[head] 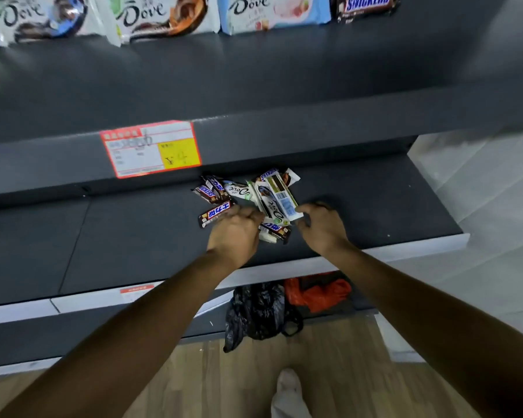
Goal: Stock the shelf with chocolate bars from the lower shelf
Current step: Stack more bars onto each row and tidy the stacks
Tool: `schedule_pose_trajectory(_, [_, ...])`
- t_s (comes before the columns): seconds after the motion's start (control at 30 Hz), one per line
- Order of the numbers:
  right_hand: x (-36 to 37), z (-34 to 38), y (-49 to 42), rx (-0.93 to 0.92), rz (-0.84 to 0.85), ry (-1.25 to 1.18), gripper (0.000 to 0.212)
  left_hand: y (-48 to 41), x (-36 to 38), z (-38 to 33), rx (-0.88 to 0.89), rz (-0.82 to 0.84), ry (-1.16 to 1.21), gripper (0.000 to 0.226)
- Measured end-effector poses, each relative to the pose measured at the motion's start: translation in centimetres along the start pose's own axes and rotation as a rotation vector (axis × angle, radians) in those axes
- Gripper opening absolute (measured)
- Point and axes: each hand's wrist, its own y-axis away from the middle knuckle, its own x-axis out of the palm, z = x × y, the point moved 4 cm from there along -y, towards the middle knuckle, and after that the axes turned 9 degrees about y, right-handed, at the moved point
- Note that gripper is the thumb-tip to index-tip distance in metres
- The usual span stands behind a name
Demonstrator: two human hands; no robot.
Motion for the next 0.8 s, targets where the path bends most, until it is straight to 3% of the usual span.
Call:
schedule_pose_trajectory(0.17, [3.0, -1.6, -3.8, -0.05, -0.002, -0.028, 0.031, -3.9, 1.5, 0.3, 0.073, -0.043, -0.061, 0.038])
schedule_pose_trajectory(0.4, [6.1, -1.4, -7.3, -0.188, 0.109, 0.034, 0.044, -8.6, 3.2, 0.8, 0.149, 0.138, -0.203, 0.069])
schedule_pose_trajectory(0.67, [7.0, -1.8, -8.8, -0.118, 0.101, 0.094, 0.033, -10.8, 5.0, 1.7, 0.145, 0.327, -0.176, 0.085])
schedule_pose_trajectory(0.8, [7.3, -1.7, -8.6, -0.111, 0.075, 0.1, 0.03, -11.0, 4.8, 1.4, 0.145, 0.341, -0.294, 0.086])
